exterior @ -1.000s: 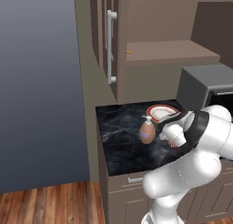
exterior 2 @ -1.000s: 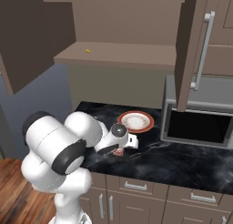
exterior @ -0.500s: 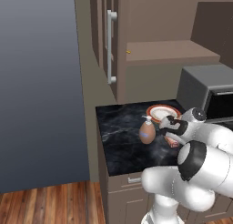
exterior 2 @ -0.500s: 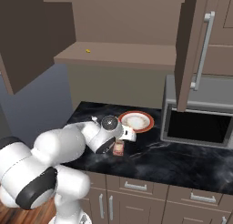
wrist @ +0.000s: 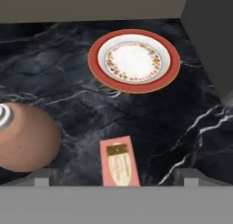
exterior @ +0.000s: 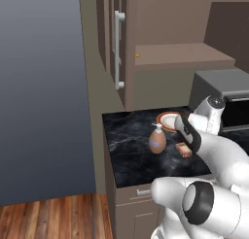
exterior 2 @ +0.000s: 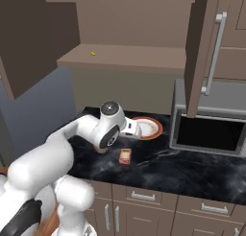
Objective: Pick the bar soap and soap dispenser from the cabinet and place them on the counter.
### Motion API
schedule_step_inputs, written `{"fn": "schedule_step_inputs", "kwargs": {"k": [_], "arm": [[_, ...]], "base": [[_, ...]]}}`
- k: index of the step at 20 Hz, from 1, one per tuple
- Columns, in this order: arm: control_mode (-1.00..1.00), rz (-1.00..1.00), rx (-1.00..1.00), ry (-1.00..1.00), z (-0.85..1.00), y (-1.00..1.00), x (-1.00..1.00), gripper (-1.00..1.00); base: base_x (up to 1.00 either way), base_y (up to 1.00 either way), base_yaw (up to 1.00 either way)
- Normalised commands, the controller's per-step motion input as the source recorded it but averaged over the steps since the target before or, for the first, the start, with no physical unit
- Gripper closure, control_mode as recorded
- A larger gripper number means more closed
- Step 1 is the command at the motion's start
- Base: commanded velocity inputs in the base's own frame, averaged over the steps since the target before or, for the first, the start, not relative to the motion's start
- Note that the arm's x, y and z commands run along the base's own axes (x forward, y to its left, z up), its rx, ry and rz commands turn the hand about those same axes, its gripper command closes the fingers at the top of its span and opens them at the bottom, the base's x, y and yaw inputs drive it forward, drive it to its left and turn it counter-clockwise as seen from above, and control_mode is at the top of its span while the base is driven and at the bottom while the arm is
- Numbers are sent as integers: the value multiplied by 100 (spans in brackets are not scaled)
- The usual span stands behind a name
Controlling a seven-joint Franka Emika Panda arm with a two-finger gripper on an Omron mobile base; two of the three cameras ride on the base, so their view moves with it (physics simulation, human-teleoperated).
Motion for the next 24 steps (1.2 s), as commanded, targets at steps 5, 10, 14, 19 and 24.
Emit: {"fn": "schedule_step_inputs", "kwargs": {"k": [5,10,14,19,24], "arm": [[-100,0,3,2,77,13,-39,-100],[-100,0,0,0,76,24,-39,-100],[-100,0,0,-2,30,53,-46,-100],[-100,0,5,-19,11,55,-52,-100],[-100,0,5,-26,3,41,-68,-100]], "base": [[0,0,0],[0,0,0],[0,0,0],[0,0,0],[0,0,0]]}}
